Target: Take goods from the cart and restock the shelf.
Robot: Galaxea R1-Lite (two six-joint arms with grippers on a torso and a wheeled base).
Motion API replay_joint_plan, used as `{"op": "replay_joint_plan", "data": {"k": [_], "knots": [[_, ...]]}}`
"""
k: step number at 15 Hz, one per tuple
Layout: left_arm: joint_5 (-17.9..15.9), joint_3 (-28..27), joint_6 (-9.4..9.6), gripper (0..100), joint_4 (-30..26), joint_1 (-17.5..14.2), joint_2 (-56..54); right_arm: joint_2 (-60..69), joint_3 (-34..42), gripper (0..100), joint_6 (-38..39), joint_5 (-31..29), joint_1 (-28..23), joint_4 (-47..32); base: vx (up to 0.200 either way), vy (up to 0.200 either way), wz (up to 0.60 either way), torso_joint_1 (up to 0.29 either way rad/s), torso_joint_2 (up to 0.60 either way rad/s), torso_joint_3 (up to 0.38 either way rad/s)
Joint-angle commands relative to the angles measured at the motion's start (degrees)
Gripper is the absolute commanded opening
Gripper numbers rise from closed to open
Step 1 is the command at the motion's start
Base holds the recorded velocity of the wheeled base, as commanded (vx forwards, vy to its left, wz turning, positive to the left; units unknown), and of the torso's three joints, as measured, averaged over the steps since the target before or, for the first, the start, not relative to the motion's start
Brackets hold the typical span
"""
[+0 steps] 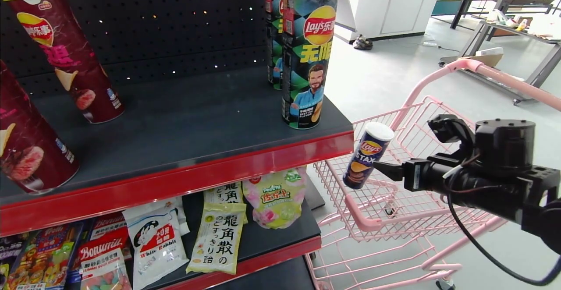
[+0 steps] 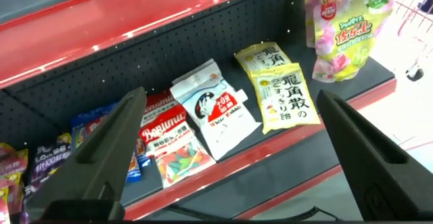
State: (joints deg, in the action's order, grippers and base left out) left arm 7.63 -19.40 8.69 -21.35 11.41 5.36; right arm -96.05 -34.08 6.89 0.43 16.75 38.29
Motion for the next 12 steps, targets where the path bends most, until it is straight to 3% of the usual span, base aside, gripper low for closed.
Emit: {"op": "replay_joint_plan", "data": {"k": [1, 4, 8, 12], "knots": [[0.02, 0.15, 0.01, 100, -0.01, 0.02, 0.26, -7.31, -3.88, 100, 1.37, 0.19, -0.75, 0.21, 0.0, 0.0, 0.0, 0.0, 0.0, 0.0], [0.02, 0.15, 0.01, 100, -0.01, 0.02, 0.52, -11.44, -6.34, 100, 1.37, 2.47, -3.04, 1.08, 0.0, 0.0, 0.0, 0.0, 0.0, 0.0], [0.02, 0.15, 0.01, 100, -0.19, -0.07, 0.7, -16.98, -6.87, 100, 1.11, 4.14, -4.71, 10.05, 0.0, 0.0, 0.0, 0.0, 0.0, 0.0], [0.1, 0.24, 0.01, 100, -0.45, -0.16, 0.7, -20.67, -8.28, 100, 1.02, 5.02, -5.06, 11.37, 0.0, 0.0, 0.0, 0.0, 0.0, 0.0]]}}
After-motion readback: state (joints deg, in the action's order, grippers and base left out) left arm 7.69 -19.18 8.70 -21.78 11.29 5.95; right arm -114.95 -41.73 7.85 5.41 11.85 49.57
